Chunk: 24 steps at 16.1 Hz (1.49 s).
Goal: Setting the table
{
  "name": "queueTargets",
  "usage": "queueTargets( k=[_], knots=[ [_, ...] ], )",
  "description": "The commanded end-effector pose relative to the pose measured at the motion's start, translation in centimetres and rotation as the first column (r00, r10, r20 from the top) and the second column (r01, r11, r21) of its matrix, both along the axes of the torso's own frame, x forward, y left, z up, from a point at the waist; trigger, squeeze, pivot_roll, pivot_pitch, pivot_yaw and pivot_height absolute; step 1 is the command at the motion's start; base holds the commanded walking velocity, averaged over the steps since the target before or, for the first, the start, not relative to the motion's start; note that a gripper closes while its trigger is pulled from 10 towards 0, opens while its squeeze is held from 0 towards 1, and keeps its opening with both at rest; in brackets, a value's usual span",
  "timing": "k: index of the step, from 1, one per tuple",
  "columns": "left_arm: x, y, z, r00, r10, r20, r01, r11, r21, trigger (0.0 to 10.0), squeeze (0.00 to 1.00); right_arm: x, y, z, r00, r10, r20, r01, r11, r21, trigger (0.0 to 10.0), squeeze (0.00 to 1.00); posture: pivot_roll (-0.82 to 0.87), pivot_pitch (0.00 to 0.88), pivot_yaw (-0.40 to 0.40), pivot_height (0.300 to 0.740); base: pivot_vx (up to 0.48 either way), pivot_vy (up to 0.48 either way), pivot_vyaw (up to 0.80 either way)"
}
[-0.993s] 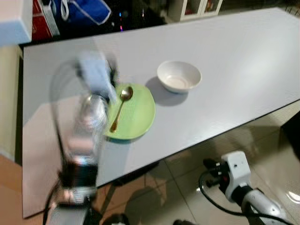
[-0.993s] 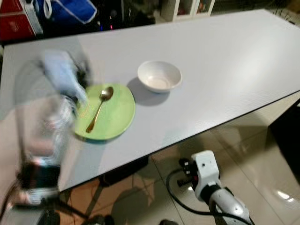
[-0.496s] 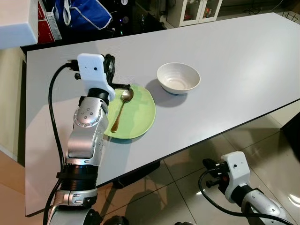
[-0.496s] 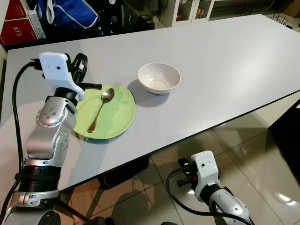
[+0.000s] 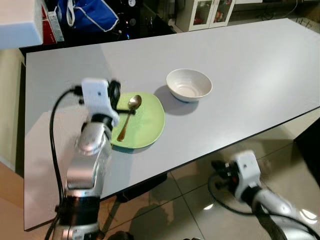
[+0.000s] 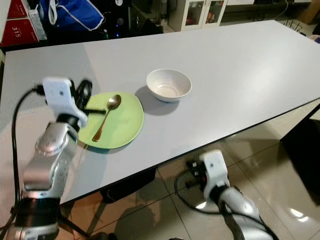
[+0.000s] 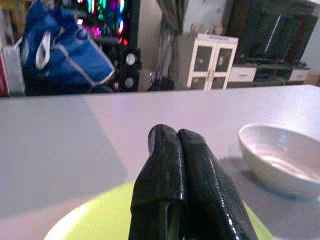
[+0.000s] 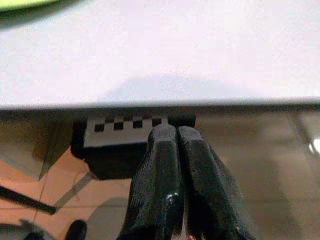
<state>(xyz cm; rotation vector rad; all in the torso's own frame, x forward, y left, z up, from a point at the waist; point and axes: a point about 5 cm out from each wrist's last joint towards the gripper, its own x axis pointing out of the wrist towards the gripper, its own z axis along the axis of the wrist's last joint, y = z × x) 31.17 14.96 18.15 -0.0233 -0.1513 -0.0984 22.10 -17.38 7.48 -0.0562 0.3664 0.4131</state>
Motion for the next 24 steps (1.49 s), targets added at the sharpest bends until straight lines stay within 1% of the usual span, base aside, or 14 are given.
queueTargets(
  k=[1, 3, 5, 6, 9, 10, 11, 13, 14, 15, 16, 19, 23, 24],
  knots=[
    [-0.4, -0.2, 0.3, 1.0, -0.004, 0.003, 0.004, 1.0, -0.011, 10.0, 0.0, 0.3, 0.2, 0.0, 1.0, 0.011, 0.01, -0.011, 1.0, 0.004, 10.0, 0.0, -0.05, 0.04, -0.069, 0.74, 0.0, 0.0, 0.0],
    [-1.1, -0.1, 0.8, 1.0, -0.004, 0.009, 0.004, 1.0, -0.02, 10.0, 0.0, 1.2, 0.6, 0.2, 0.999, 0.015, 0.03, -0.016, 1.0, 0.013, 10.0, 0.0, -0.03, 0.031, -0.074, 0.74, 0.0, 0.0, 0.0],
    [-1.4, -0.2, 1.4, 1.0, -0.006, 0.018, 0.007, 1.0, -0.022, 10.0, 0.0, 2.1, 0.9, 0.1, 0.999, 0.021, 0.037, -0.022, 1.0, 0.014, 10.0, 0.0, 0.0, 0.02, -0.075, 0.74, 0.0, 0.0, 0.0],
    [-2.1, -0.5, 2.4, 0.999, -0.022, 0.042, 0.023, 0.999, -0.022, 10.0, 0.0, 2.7, 1.3, 0.0, 0.999, 0.024, 0.046, -0.025, 0.999, 0.021, 10.0, 0.0, 0.03, 0.011, -0.077, 0.74, 0.0, 0.0, 0.0],
    [-3.1, -1.3, 3.2, 0.996, -0.058, 0.07, 0.058, 0.998, -0.004, 10.0, 0.0, 3.7, 2.1, 0.2, 0.997, 0.038, 0.063, -0.04, 0.999, 0.037, 10.0, 0.0, 0.05, 0.0, -0.076, 0.74, 0.0, 0.0, 0.0],
    [-3.4, -1.6, 3.0, 0.995, -0.073, 0.062, 0.074, 0.997, -0.003, 10.0, 0.0, 3.9, 2.2, 0.1, 0.997, 0.039, 0.067, -0.041, 0.998, 0.039, 10.0, 0.0, 0.05, 0.0, -0.077, 0.74, 0.0, 0.0, 0.0],
    [-3.5, -1.6, 2.2, 0.996, -0.078, 0.038, 0.078, 0.997, 0.001, 10.0, 0.0, 4.3, 2.3, 0.1, 0.997, 0.04, 0.072, -0.042, 0.998, 0.038, 10.0, 0.0, 0.06, 0.0, -0.078, 0.74, 0.0, 0.0, 0.0],
    [-3.5, -1.3, -0.2, 0.997, -0.05, -0.05, 0.05, 0.999, -0.002, 10.0, 0.0, 5.1, 2.5, 0.2, 0.995, 0.039, 0.087, -0.042, 0.998, 0.038, 10.0, 0.0, 0.05, 0.0, -0.081, 0.74, 0.0, 0.0, 0.0],
    [-3.4, -1.2, -1.2, 0.995, -0.029, -0.1, 0.028, 1.0, -0.006, 10.0, 0.0, 5.4, 2.6, 0.3, 0.995, 0.035, 0.095, -0.039, 0.998, 0.042, 10.0, 0.0, 0.06, 0.0, -0.083, 0.74, 0.0, 0.0, 0.0],
    [-3.2, -1.2, -1.5, 0.993, -0.025, -0.112, 0.025, 1.0, -0.001, 10.0, 0.0, 5.6, 2.7, 0.4, 0.995, 0.033, 0.098, -0.038, 0.998, 0.044, 10.0, 0.0, 0.05, 0.0, -0.079, 0.74, 0.0, 0.0, 0.0],
    [-2.7, -1.5, -1.7, 0.992, -0.021, -0.125, 0.022, 1.0, 0.005, 10.0, 0.0, 5.8, 3.0, 0.3, 0.994, 0.035, 0.104, -0.04, 0.998, 0.049, 10.0, 0.0, 0.05, 0.0, -0.073, 0.74, 0.0, 0.0, 0.0],
    [-1.9, -1.8, -1.8, 0.991, -0.035, -0.126, 0.035, 0.999, -0.003, 10.0, 0.0, 6.1, 3.6, 0.3, 0.993, 0.034, 0.114, -0.041, 0.997, 0.059, 10.0, 0.0, 0.04, 0.0, -0.058, 0.74, 0.0, 0.0, 0.0],
    [-0.1, -2.2, -2.0, 0.989, -0.039, -0.145, 0.035, 0.999, -0.028, 10.0, 0.0, 6.5, 3.9, 0.2, 0.992, 0.031, 0.124, -0.04, 0.997, 0.065, 10.0, 0.0, 0.03, 0.0, -0.05, 0.74, 0.0, 0.0, 0.0],
    [0.2, -2.2, -1.9, 0.989, -0.038, -0.142, 0.035, 0.999, -0.023, 10.0, 0.0, 6.5, 3.9, 0.2, 0.992, 0.032, 0.125, -0.04, 0.997, 0.065, 10.0, 0.0, 0.03, 0.0, -0.051, 0.74, 0.0, 0.0, 0.0]
  ],
)
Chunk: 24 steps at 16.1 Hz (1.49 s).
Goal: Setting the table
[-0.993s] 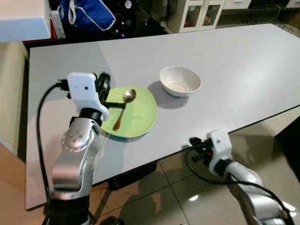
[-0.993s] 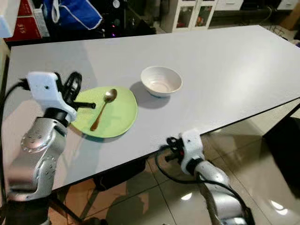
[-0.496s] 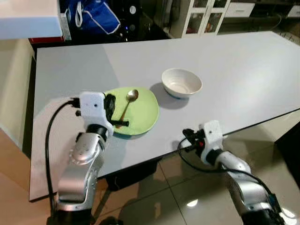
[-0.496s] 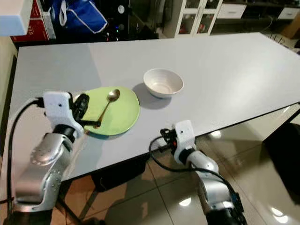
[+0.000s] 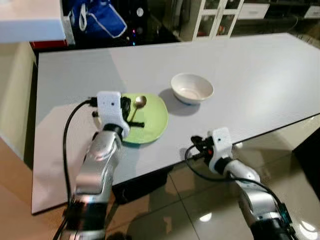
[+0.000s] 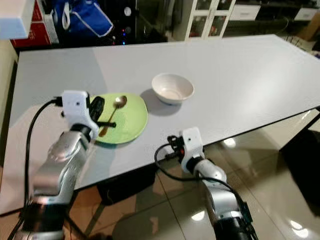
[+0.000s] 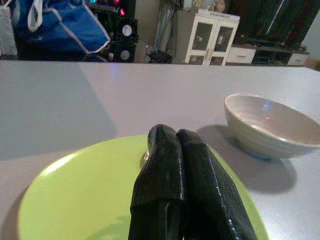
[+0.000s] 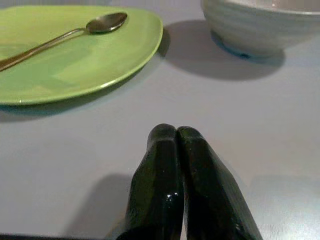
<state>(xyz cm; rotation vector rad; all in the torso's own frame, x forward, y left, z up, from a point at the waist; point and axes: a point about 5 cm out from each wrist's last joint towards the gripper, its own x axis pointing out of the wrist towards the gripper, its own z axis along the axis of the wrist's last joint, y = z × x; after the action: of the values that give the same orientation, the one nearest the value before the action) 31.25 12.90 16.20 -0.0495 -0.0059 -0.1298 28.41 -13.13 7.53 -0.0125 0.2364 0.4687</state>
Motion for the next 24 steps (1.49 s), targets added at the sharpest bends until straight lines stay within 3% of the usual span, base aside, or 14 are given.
queueTargets(
  k=[1, 5, 14, 24],
  knots=[
    [0.3, -0.3, 0.2, 1.0, -0.004, 0.007, 0.004, 1.0, -0.001, 10.0, 0.0, 0.1, -0.3, 0.1, 1.0, -0.011, 0.01, 0.011, 1.0, -0.01, 10.0, 0.0, 0.03, 0.0, -0.049, 0.74, 0.0, 0.0, 0.0],
    [0.7, -0.7, 0.0, 1.0, -0.016, 0.012, 0.016, 1.0, -0.005, 10.0, 0.0, -0.1, -0.5, -0.2, 1.0, -0.015, 0.005, 0.015, 1.0, -0.012, 10.0, 0.0, 0.02, 0.0, -0.044, 0.74, 0.0, 0.0, 0.0],
    [0.9, -0.5, -0.1, 1.0, 0.007, 0.019, -0.006, 1.0, -0.023, 10.0, 0.0, -0.6, -0.8, -0.6, 1.0, -0.02, -0.008, 0.02, 1.0, -0.02, 10.0, 0.0, 0.01, 0.0, -0.042, 0.74, -0.34, 0.0, 0.0],
    [1.1, -0.9, 0.1, 1.0, -0.009, 0.03, 0.009, 1.0, -0.019, 10.0, 0.0, -1.0, -1.1, -0.6, 0.999, -0.029, -0.014, 0.028, 0.999, -0.023, 10.0, 0.0, -0.01, 0.0, -0.036, 0.74, 0.0, 0.0, 0.0]
  ],
)
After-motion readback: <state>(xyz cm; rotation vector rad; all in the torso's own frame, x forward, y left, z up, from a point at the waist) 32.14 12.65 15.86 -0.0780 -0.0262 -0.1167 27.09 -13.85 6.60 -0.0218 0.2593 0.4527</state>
